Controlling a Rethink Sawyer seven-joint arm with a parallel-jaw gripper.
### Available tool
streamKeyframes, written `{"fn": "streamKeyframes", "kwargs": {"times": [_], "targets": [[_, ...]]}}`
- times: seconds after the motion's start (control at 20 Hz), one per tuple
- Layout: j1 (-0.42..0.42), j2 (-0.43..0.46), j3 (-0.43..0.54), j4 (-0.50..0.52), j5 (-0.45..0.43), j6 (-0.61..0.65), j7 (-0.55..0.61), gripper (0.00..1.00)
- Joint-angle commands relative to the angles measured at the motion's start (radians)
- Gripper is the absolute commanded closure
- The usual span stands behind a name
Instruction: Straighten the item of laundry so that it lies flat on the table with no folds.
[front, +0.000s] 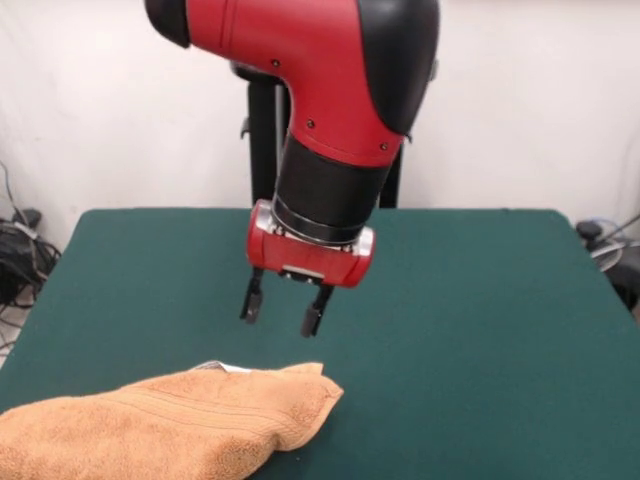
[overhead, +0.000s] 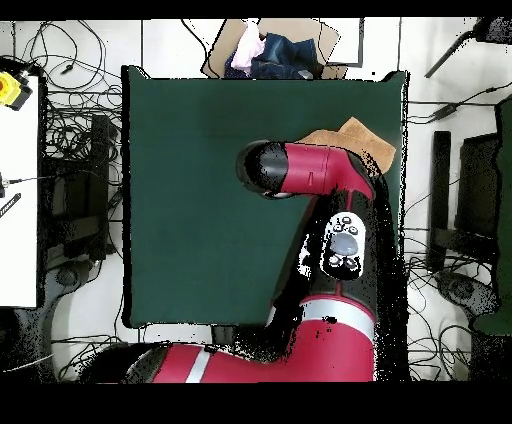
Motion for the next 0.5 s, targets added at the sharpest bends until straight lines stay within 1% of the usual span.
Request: {"fn": "streamKeyframes", "kwargs": {"times": [0.05, 0.35, 0.5], "targets": [[0.024, 0.025, 0.054, 0.011, -0.01, -0.011, 0.113, 0.0], [0.018, 0.047, 0.053, 0.002, -0.019, -0.055, 0.111, 0.0], [0.011, 0.085, 0.063, -0.018, -0.021, -0.086, 0.113, 0.0]]}}
